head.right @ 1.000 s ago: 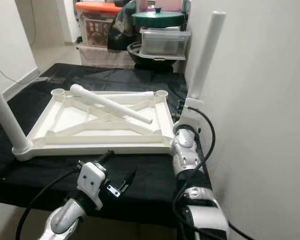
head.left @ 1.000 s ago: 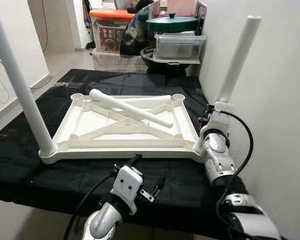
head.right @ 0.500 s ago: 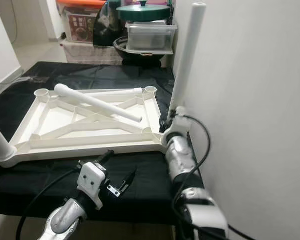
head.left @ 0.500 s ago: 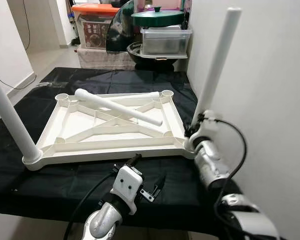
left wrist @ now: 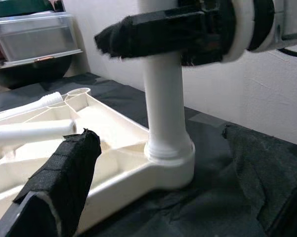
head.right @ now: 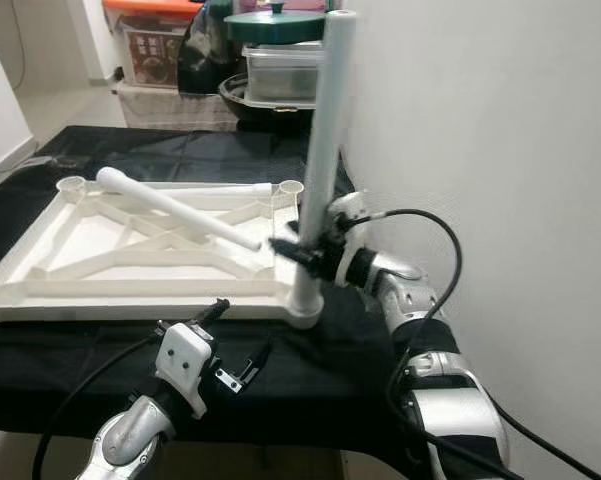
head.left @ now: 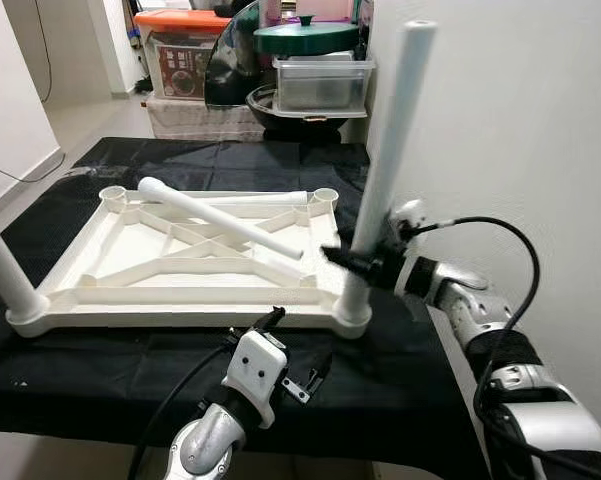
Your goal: Building children table
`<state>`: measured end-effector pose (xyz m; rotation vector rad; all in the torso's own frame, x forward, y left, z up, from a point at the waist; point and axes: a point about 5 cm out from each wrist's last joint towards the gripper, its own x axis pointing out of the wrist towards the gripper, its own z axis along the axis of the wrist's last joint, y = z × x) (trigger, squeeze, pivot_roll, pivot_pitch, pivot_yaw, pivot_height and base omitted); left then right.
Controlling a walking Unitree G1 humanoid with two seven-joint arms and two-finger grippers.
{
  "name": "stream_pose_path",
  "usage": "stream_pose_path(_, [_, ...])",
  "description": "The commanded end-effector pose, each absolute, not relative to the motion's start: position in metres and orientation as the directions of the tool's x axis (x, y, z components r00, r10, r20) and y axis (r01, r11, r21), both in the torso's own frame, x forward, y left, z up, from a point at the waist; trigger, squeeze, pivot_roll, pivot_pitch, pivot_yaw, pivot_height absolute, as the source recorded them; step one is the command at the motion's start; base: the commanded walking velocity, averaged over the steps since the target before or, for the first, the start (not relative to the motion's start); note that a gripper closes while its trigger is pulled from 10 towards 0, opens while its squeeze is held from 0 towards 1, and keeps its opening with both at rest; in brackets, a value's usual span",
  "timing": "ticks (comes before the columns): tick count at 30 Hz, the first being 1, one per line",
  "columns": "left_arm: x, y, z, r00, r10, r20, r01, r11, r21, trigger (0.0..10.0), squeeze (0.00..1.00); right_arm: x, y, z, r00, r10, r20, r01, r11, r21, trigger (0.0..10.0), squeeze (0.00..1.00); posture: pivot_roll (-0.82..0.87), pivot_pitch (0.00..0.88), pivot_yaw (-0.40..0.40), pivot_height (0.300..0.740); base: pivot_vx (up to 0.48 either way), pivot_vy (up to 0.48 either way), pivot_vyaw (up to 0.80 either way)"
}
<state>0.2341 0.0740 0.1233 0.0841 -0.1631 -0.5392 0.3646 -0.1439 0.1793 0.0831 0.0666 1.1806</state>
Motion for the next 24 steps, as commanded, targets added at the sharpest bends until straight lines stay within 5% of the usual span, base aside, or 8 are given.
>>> stream_pose_path(1, [0.234,0.074,0.122,0.845,-0.518,0.131,0.504,0.854,0.127,10.0,0.0,0.361,-0.132,0.176,0.286,0.957,-0.047,-0.952,0.289,0.1,10.0,0.0,0.09,0.0,-0.043,0.74,0.0,0.0,0.0])
stream_pose_path(3, [0.234,0.074,0.122,0.845,-0.518,0.13,0.504,0.854,0.127,10.0,0.0,0.36,-0.124,0.176,0.234,0.97,-0.061,-0.966,0.239,0.097,10.0,0.0,0.1,0.0,-0.047,0.74,0.0,0.0,0.0])
stream_pose_path(4, [0.234,0.074,0.122,0.846,-0.518,0.13,0.504,0.855,0.127,10.0,0.0,0.359,-0.121,0.176,0.219,0.974,-0.062,-0.97,0.224,0.095,2.7,0.0,0.1,0.0,-0.047,0.74,0.0,0.0,0.0])
stream_pose_path(6, [0.234,0.074,0.122,0.846,-0.517,0.13,0.503,0.855,0.127,10.0,0.0,0.36,-0.119,0.176,0.225,0.973,-0.059,-0.969,0.23,0.094,2.7,0.0,0.1,0.0,-0.049,0.74,0.0,0.0,0.0])
stream_pose_path(7, [0.234,0.074,0.122,0.846,-0.517,0.13,0.503,0.855,0.127,10.0,0.0,0.364,-0.117,0.178,0.281,0.959,-0.041,-0.956,0.283,0.073,0.0,0.0,0.1,0.0,-0.049,0.74,0.0,0.0,0.0])
stream_pose_path(14, [0.234,0.075,0.122,0.847,-0.516,0.129,0.502,0.855,0.127,10.0,0.0,0.38,-0.123,0.187,0.553,0.831,0.063,-0.833,0.55,0.059,0.0,0.0,0.1,0.0,-0.042,0.74,0.0,0.0,0.0])
stream_pose_path(17, [0.234,0.075,0.122,0.847,-0.517,0.127,0.503,0.855,0.126,10.0,0.0,0.399,-0.154,0.187,0.92,0.385,0.073,-0.39,0.916,0.095,0.0,0.0,0.09,0.0,-0.043,0.74,0.0,0.0,0.0])
stream_pose_path(24, [0.234,0.075,0.121,0.845,-0.52,0.124,0.506,0.853,0.125,10.0,0.0,0.393,-0.192,0.166,0.996,-0.09,-0.001,0.089,0.99,0.105,0.0,0.0,0.08,0.0,-0.038,0.74,0.0,0.0,0.0])
